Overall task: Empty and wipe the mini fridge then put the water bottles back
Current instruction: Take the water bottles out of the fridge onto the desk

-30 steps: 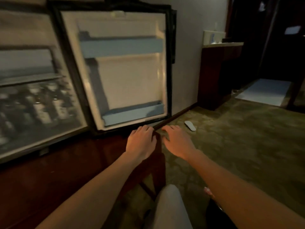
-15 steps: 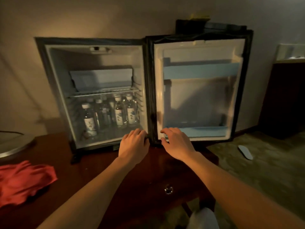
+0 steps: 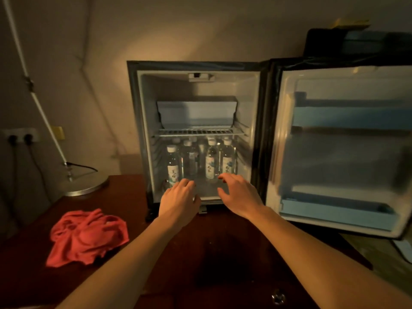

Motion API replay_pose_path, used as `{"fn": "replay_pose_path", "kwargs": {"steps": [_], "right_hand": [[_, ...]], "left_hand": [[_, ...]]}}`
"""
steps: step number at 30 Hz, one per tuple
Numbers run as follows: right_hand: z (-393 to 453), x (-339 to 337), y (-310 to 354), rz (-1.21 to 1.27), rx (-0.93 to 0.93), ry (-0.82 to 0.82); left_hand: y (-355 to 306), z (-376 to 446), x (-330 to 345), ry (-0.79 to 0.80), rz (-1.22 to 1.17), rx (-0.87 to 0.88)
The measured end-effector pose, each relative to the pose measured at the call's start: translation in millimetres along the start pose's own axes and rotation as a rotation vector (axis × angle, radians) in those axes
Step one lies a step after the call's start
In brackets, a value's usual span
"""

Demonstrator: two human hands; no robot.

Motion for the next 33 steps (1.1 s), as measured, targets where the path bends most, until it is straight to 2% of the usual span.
{"fn": "replay_pose_path", "kwargs": {"steps": [7, 13, 16, 23, 29, 33], "right_hand": [[49, 35, 30, 0.077, 0.000, 0.040], [97, 60, 27, 0.236, 0.090, 0.035], [119, 67, 20, 0.311, 0.142, 0.027], [169, 92, 14, 0.391, 0.212, -0.001], [199, 115, 20, 0.501, 0.191, -0.058], [205, 116, 17, 0.537, 0.201, -0.156]], "left_hand": [[64, 17, 4, 0.032, -0.024, -0.119], [101, 58, 9, -0.054, -0.246, -0.247], [111, 81, 17, -0.059, -0.283, -0.295], [122, 111, 35, -0.075, -0.320, -0.269], [128, 124, 51, -0.074, -0.366, -0.285], [131, 126, 57, -0.090, -0.355, -0.283]]}}
Point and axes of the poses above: each hand's wrist, its own z-axis towards the middle knuckle, its own x-axis out of the palm, y = z × x, the point moved 9 cm from there along z, towards the middle knuckle
